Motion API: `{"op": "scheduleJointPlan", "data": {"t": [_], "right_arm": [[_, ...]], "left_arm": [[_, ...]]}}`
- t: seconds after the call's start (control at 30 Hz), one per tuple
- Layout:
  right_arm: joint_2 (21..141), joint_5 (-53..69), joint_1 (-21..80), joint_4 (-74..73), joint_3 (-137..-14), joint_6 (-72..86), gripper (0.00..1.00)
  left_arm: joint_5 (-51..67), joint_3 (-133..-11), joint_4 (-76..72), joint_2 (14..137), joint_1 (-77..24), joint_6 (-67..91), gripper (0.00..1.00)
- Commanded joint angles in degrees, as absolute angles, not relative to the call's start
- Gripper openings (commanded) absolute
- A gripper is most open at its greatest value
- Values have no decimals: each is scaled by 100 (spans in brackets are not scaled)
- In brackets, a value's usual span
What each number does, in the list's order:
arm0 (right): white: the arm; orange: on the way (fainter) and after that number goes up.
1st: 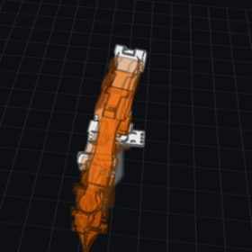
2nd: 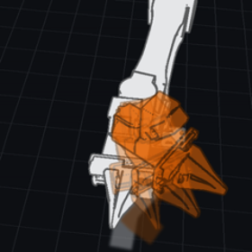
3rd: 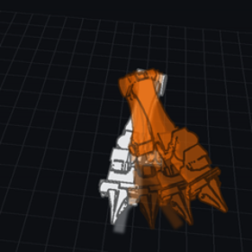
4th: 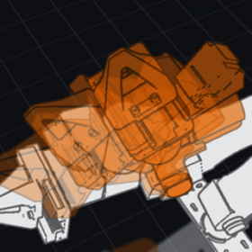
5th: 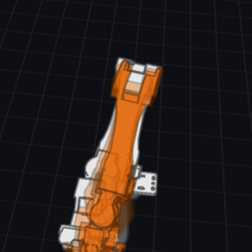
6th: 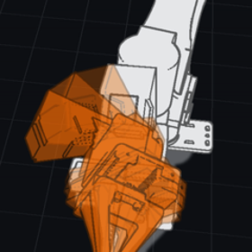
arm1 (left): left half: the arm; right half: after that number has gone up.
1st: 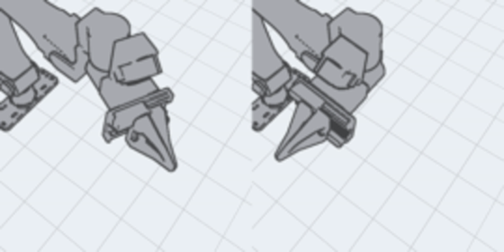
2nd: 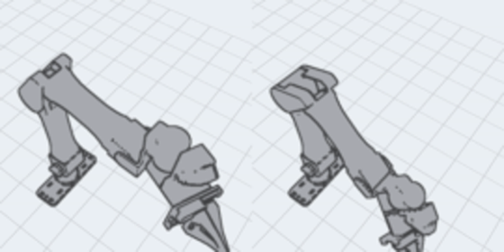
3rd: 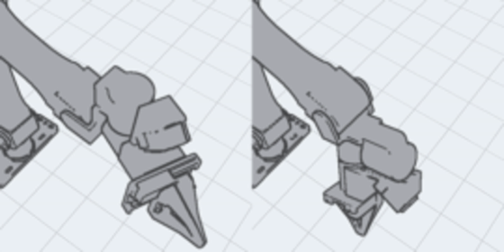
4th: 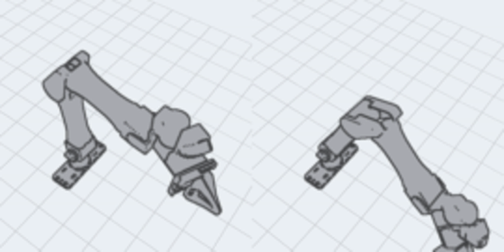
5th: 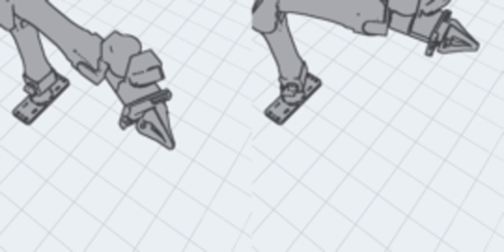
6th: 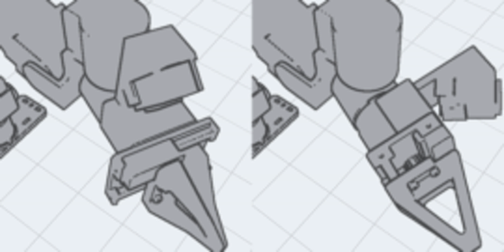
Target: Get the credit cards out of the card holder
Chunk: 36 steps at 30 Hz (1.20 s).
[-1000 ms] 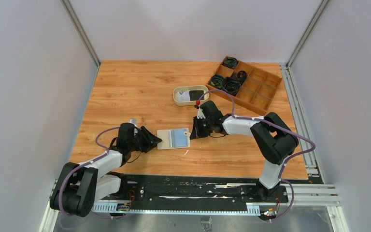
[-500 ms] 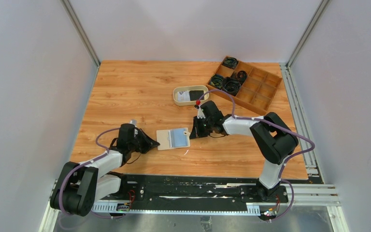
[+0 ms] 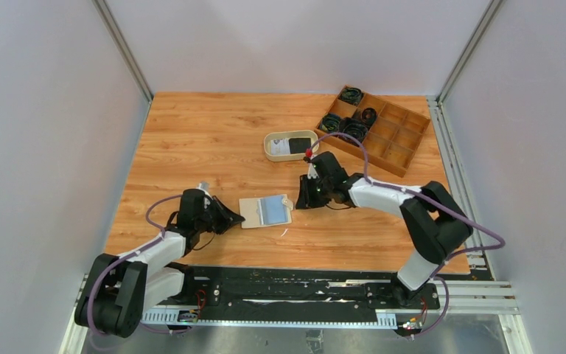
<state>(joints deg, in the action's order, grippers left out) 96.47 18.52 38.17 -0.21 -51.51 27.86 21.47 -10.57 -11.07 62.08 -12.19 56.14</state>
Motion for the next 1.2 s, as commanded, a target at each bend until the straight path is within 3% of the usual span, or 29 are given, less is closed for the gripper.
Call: {"op": "scheduleJointPlan", "data": {"t": [0.0,0.2,0.3,0.43,0.63,1.17], "right_arm": [[8828,1177,3821,-755,-5264,2590,35],[8003,626,4472,-843,-5551,2574,48],[8194,916,4683,-453,-5615,2662,55],[9065,1660,4734,-426,-6113,2938,55],[9969,2596,4768,742,-6143,3679,54],[11030,3184,4772,2019,-5940,4464,52]], "left_arm": [[2136,-970,-1064,6062,-1204,5609,0],[2107,-981,-1064,6046,-1213,5591,0],[2034,-967,-1063,6095,-1213,5604,0],[1975,-952,-1064,6332,-1222,5595,0],[1895,-910,-1061,6421,-1239,5466,0],[1601,-922,-1063,6949,-1458,5247,0]]}}
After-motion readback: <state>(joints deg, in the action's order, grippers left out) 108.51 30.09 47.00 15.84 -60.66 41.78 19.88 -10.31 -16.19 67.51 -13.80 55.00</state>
